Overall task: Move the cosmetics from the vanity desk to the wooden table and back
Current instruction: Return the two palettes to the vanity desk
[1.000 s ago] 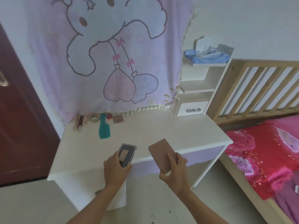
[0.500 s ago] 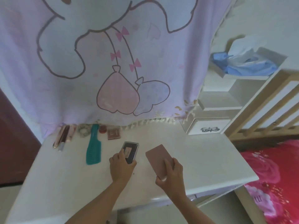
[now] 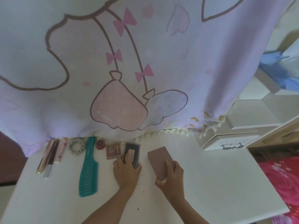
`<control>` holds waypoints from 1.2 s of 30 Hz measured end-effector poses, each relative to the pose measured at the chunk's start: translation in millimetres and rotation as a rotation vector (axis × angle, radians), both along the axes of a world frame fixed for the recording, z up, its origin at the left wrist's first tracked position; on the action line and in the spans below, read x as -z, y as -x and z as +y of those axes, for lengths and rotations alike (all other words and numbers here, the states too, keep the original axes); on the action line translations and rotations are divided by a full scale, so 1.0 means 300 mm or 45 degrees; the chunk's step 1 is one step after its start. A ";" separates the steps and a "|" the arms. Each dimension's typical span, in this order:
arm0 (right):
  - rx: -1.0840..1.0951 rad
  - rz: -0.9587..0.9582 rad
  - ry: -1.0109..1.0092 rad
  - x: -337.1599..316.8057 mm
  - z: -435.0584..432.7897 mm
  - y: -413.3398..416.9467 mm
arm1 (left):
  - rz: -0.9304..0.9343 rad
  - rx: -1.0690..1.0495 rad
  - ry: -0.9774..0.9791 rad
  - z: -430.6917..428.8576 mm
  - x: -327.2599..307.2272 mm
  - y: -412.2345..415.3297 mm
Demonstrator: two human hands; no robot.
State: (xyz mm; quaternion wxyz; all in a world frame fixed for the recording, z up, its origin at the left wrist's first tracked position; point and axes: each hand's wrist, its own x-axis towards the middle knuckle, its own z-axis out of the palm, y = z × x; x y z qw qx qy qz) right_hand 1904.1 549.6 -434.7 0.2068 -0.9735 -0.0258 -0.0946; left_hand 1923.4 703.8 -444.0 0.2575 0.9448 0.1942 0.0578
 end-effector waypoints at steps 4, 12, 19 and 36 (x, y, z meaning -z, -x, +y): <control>-0.038 0.055 -0.060 0.010 0.029 -0.057 | 0.019 -0.089 -0.011 -0.013 0.013 -0.024; -0.180 0.111 -0.082 0.036 0.083 -0.161 | 0.012 -0.107 -0.039 0.014 0.006 0.037; -0.238 0.207 0.053 0.064 0.116 -0.184 | -0.157 -0.017 -0.356 0.073 0.011 0.159; -1.030 -0.256 0.360 -0.078 0.426 -0.030 | -0.084 -0.735 -0.417 0.321 -0.173 0.568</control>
